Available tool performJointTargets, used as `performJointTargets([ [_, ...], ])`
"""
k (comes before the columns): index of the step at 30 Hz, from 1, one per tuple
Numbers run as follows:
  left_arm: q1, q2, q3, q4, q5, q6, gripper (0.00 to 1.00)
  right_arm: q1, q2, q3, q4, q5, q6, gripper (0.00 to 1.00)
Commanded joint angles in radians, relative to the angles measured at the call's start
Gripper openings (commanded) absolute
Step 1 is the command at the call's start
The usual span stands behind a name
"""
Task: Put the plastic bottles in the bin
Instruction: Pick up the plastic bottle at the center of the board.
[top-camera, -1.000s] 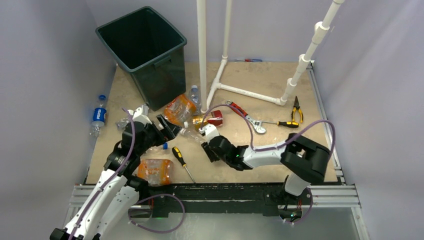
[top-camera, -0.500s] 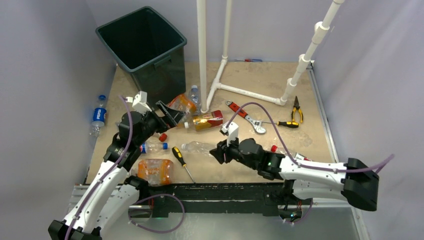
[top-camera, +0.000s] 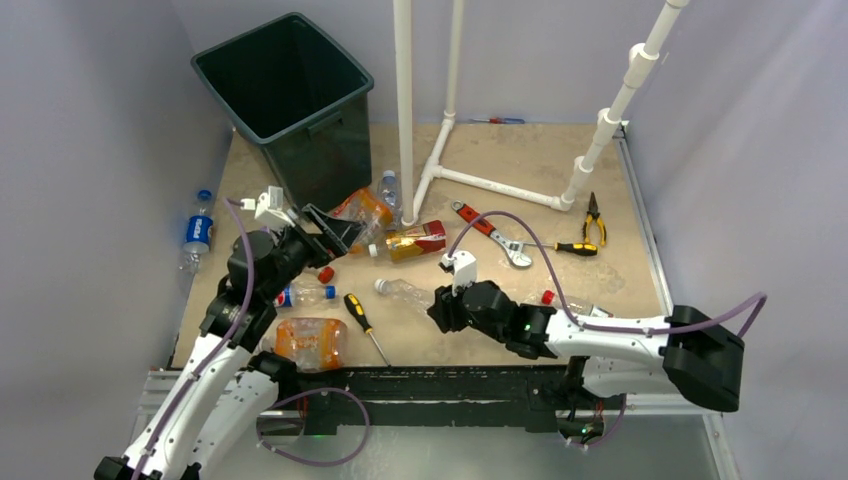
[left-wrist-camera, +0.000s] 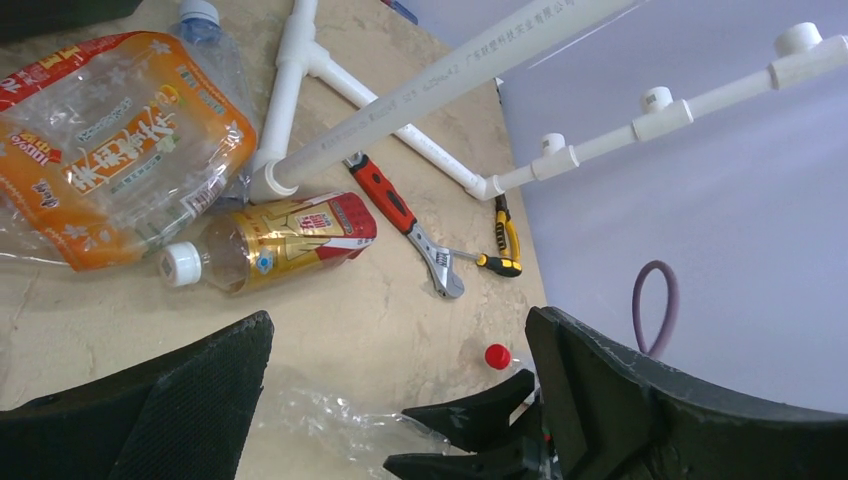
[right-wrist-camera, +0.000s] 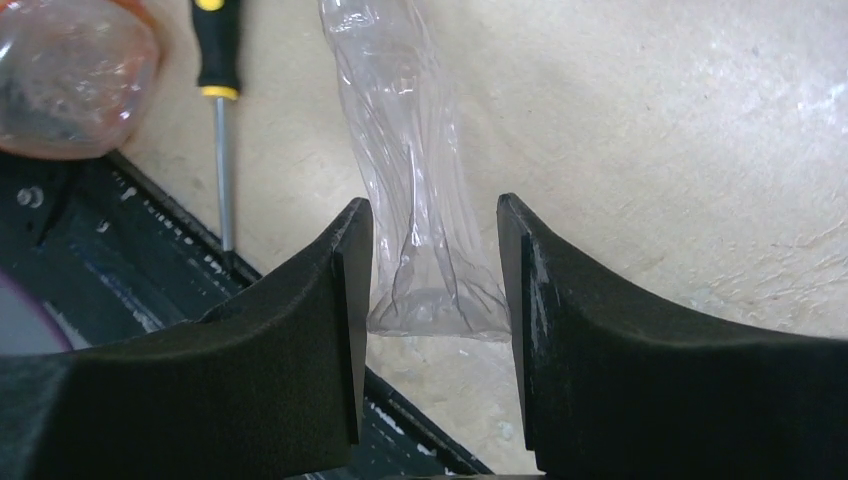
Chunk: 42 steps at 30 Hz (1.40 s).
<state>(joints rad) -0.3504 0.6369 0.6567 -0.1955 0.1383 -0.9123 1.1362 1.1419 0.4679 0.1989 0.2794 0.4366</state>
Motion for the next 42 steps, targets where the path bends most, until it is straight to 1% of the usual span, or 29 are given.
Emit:
performJointTargets([
  [1, -0.004, -0.046, -0.024, -0.031, -0.032, 0.02, 0.99, 0.004, 0.044, -0.012, 0.007, 0.071, 0.11, 0.34],
  [3, -0.004, -0.052, -0.029, -0.051, -0.034, 0.031, 0.99, 0.005, 0.068, -0.005, 0.0, 0.025, 0.109, 0.45],
  [6, -0.004, -0.052, -0.037, -0.075, -0.027, 0.049, 0.99, 0.007, 0.064, 0.02, -0.047, 0.012, 0.097, 0.69],
  [8, -0.004, -0.053, -0.047, -0.075, -0.023, 0.053, 0.99, 0.007, 0.054, 0.043, -0.09, 0.029, 0.094, 0.79],
  [9, -0.003, -0.054, -0.054, -0.07, -0.019, 0.053, 0.99, 0.007, 0.054, 0.058, -0.116, 0.037, 0.09, 0.82],
  [12, -0.004, -0.054, -0.07, -0.049, -0.004, 0.049, 0.99, 0.005, 0.084, 0.103, -0.151, 0.023, 0.054, 0.89],
  [18, -0.004, -0.054, -0.075, -0.048, 0.022, 0.059, 0.99, 0.005, 0.234, 0.227, -0.209, -0.001, -0.041, 0.93],
  [23, -0.004, -0.072, -0.089, -0.063, 0.032, 0.06, 0.99, 0.002, 0.371, 0.279, -0.258, 0.042, -0.022, 0.93],
  [28, -0.004, -0.087, -0.102, -0.064, 0.036, 0.06, 0.99, 0.0, 0.427, 0.279, -0.249, 0.033, 0.0, 0.91],
  [31, -0.004, -0.086, -0.102, -0.063, 0.032, 0.062, 0.99, 0.001, 0.437, 0.264, -0.236, 0.015, 0.007, 0.87],
  [33, -0.004, -0.085, -0.101, -0.062, 0.032, 0.062, 0.99, 0.001, 0.435, 0.25, -0.217, 0.009, 0.016, 0.8],
  [35, -0.004, -0.085, -0.098, -0.064, 0.031, 0.062, 0.99, 0.0, 0.422, 0.237, -0.205, 0.028, 0.017, 0.69],
  [38, -0.004, -0.087, -0.09, -0.064, 0.023, 0.063, 0.99, 0.002, 0.393, 0.221, -0.182, 0.019, 0.014, 0.55],
  [40, -0.004, -0.081, -0.071, -0.065, 0.016, 0.068, 0.99, 0.003, 0.352, 0.207, -0.159, 0.004, 0.002, 0.46],
  [42, -0.004, -0.069, -0.039, -0.065, -0.001, 0.085, 0.99, 0.006, 0.29, 0.181, -0.131, -0.014, -0.013, 0.4],
])
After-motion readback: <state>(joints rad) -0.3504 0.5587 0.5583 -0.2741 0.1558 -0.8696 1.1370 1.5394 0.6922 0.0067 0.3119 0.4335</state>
